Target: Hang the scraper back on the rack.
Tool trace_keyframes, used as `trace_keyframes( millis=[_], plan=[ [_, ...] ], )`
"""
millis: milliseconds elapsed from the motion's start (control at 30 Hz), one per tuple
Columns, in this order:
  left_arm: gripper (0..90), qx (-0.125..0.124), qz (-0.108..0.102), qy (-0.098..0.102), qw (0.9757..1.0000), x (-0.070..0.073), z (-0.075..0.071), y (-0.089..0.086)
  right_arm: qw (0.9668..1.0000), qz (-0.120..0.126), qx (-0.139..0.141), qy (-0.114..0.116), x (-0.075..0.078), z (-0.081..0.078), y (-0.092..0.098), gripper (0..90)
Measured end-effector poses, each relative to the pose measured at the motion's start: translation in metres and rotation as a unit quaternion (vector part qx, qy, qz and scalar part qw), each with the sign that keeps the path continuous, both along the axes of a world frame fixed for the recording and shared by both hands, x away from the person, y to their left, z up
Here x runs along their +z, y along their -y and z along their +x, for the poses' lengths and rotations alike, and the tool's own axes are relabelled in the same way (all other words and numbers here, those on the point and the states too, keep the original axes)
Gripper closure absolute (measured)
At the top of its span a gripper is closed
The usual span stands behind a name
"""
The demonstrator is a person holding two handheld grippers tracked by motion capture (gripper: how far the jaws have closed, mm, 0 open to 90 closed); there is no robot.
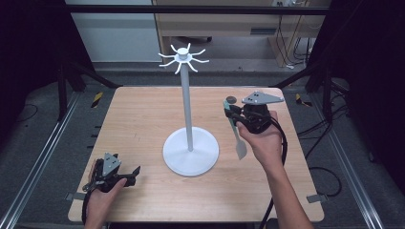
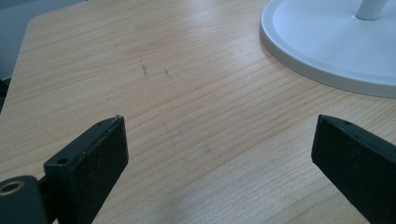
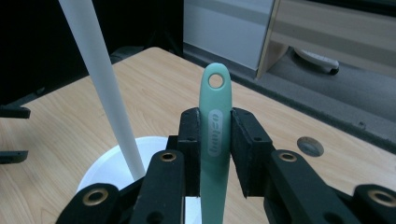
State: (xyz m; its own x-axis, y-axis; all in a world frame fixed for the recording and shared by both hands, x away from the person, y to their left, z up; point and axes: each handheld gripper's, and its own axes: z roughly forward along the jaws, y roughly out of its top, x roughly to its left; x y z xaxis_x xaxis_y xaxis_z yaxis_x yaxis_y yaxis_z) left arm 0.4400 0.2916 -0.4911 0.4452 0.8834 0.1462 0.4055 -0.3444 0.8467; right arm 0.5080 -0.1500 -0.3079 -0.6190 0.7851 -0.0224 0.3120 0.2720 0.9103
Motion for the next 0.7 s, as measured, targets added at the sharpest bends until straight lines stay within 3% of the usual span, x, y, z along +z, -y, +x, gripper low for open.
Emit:
trace_keyframes(
  millis=[300, 700],
  plan=[
    [3.4, 0.000, 0.001, 0.000, 1.0000, 0.000, 0.000, 0.000, 0.9993, 0.010, 0.009, 0.035, 0.026, -0.005, -0.010, 74.4],
    [3.4, -0.001, 0.001, 0.000, 1.0000, 0.000, 0.000, 0.000, 0.9975, 0.022, 0.017, 0.065, 0.054, -0.007, -0.021, 74.4]
  ],
)
